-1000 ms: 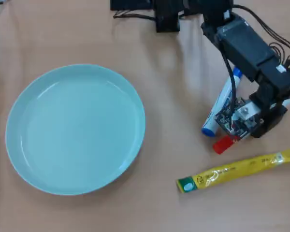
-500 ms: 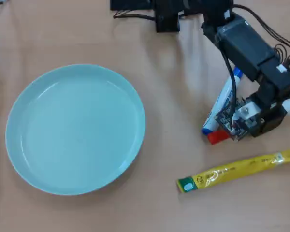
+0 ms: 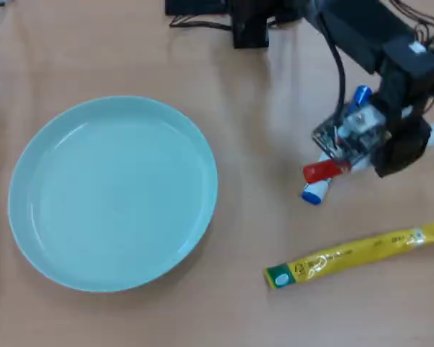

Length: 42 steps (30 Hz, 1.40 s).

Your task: Pick up the red pen.

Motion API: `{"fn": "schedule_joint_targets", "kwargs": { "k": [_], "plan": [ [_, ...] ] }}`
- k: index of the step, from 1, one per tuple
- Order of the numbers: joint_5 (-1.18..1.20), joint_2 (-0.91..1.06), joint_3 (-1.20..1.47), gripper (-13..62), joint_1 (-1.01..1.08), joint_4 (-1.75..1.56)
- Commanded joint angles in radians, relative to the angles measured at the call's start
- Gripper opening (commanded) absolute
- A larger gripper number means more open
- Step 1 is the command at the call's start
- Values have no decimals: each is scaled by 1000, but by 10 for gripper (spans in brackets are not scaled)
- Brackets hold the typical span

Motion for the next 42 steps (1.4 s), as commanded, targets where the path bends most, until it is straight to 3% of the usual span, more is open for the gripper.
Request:
{"fn": "schedule_joint_targets", "kwargs": {
  "k": [1,8,19,42],
  "plan": [
    [-2,261,6,-65,32,-18],
    [5,523,224,-66,86,-72],
    [2,747,561,-65,176,-235],
    [-3,874,735,-65,215,-426]
  ]
}}
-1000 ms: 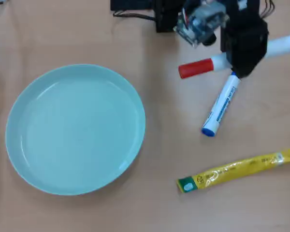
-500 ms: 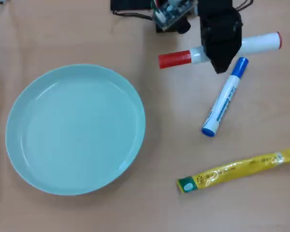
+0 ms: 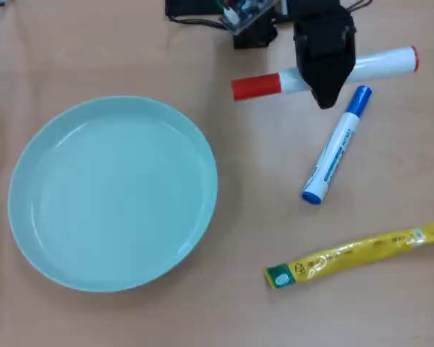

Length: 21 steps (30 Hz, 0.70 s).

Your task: Pick up the red pen.

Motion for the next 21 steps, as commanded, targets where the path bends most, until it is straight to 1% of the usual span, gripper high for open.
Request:
{"fn": "schedule_joint_targets", "kwargs": {
  "k": [1,21],
  "plan": [
    [2,48,-35,-65,0,-81],
    [9,51,-32,-65,-6,-81]
  ]
}}
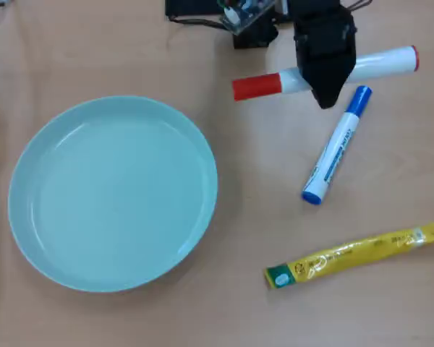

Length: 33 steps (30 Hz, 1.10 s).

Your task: Pick up the red pen.

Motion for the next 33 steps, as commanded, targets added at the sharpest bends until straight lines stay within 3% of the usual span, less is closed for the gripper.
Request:
{"fn": "schedule_joint_targets", "kwargs": {
  "k": [1,33],
  "plan": [
    [9,51,-29,-65,-2,-83],
    [8,64,5,-65,-3,-86]
  ]
}}
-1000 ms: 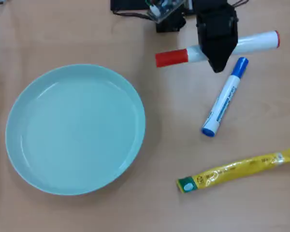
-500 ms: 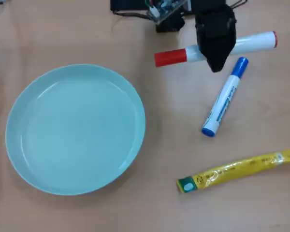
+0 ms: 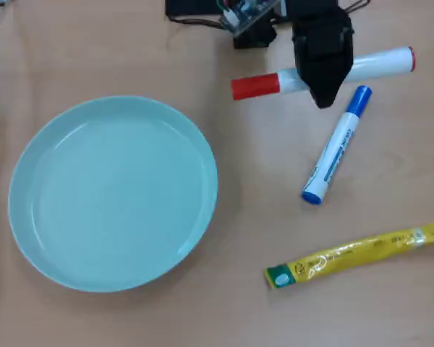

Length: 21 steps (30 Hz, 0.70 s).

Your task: Pick up the red pen.

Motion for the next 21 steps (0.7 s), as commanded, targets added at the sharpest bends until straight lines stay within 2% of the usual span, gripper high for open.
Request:
{"fn": "schedule_joint_targets", "kwargs": {
  "k": [1,21],
  "plan": [
    [5,49,-37,-65,-2,-80],
    [-2,51,-5,-65,2,-80]
  ]
}}
